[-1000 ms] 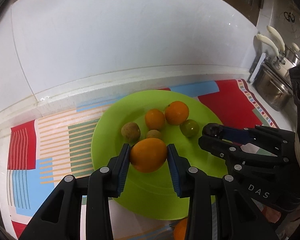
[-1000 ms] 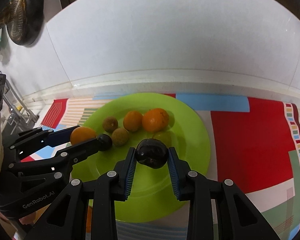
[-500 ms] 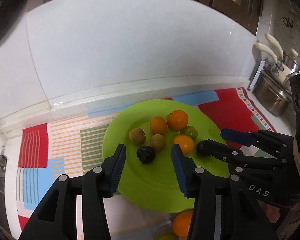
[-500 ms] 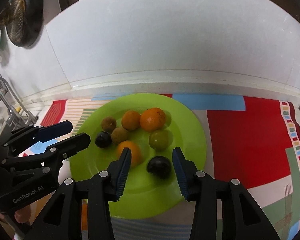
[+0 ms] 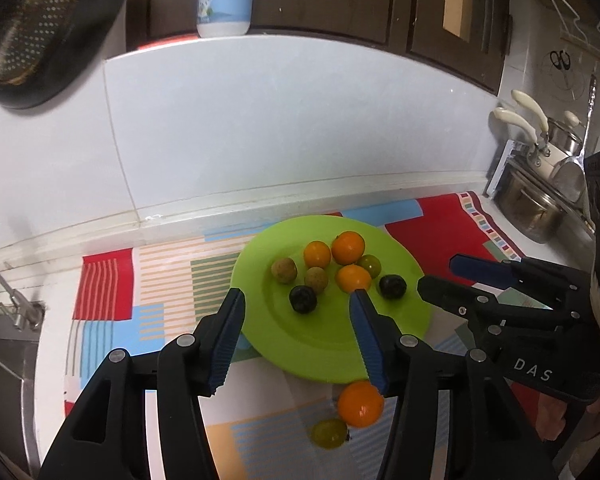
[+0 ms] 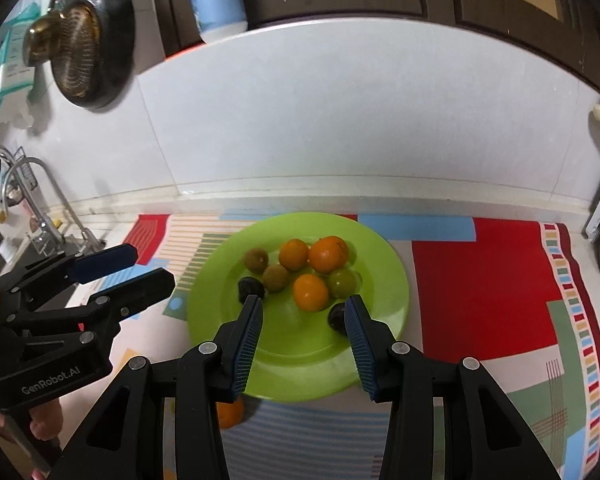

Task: Organize fruits
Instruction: 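Raise both grippers away from the plate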

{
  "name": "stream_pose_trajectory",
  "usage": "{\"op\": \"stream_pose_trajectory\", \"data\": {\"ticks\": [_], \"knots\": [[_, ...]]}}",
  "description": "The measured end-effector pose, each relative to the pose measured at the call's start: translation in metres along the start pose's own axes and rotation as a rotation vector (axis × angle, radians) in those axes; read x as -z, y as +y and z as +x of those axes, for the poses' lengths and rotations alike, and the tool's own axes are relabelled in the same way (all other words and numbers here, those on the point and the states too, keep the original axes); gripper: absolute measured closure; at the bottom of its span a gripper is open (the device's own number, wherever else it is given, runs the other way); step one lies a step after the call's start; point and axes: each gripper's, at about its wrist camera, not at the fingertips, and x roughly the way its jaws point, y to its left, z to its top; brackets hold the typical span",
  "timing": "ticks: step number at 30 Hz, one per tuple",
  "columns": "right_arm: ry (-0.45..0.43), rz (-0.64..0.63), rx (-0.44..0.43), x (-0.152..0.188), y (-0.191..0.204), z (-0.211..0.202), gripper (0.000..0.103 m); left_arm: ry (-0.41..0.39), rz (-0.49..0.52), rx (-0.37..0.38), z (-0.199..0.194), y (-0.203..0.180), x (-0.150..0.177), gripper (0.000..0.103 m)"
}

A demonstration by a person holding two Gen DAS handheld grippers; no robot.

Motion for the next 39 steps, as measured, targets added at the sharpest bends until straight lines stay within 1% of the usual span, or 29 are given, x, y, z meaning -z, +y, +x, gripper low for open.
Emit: {"op": "stream_pose_trajectory", "data": {"ticks": [8, 14, 16, 17, 19, 24, 27, 32, 39], "knots": [[-0.026, -0.026, -0.005, 0.006, 0.013, -0.023, 0.059, -0.045, 0.010, -0.022, -0.032, 0.001, 0.008, 0.047], [-0.035, -0.046, -0.015, 0.012, 0.024, -0.036, 0.059, -0.050, 0.005, -0.021, -0.046, 0.001, 0.016, 0.046], [-0.038, -0.051, -0.016, 0.014, 0.026, -0.039, 0.059, -0.051, 0.011, -0.021, -0.050, 0.001, 0.020, 0.045], [-0.038, -0.054, -0.017, 0.015, 0.028, -0.041, 0.058, -0.051, 0.015, -0.022, -0.052, 0.001, 0.022, 0.044], [-0.046, -0.063, -0.011, 0.018, 0.031, -0.045, 0.049, -0.052, 0.025, -0.025, -0.056, 0.001, 0.026, 0.044], [-0.061, -0.106, 0.006, 0.023, 0.040, -0.056, 0.049, -0.057, 0.051, -0.038, -0.064, 0.000, 0.036, 0.040], [-0.064, -0.130, 0.012, 0.027, 0.045, -0.060, 0.049, -0.057, 0.065, -0.038, -0.069, 0.000, 0.042, 0.040], [-0.043, -0.158, -0.006, 0.035, 0.052, -0.060, 0.049, -0.057, 0.092, -0.022, -0.072, -0.002, 0.053, 0.040], [0.015, -0.232, -0.012, 0.050, 0.060, -0.052, 0.049, -0.054, 0.153, 0.007, -0.069, -0.008, 0.067, 0.040]]}}
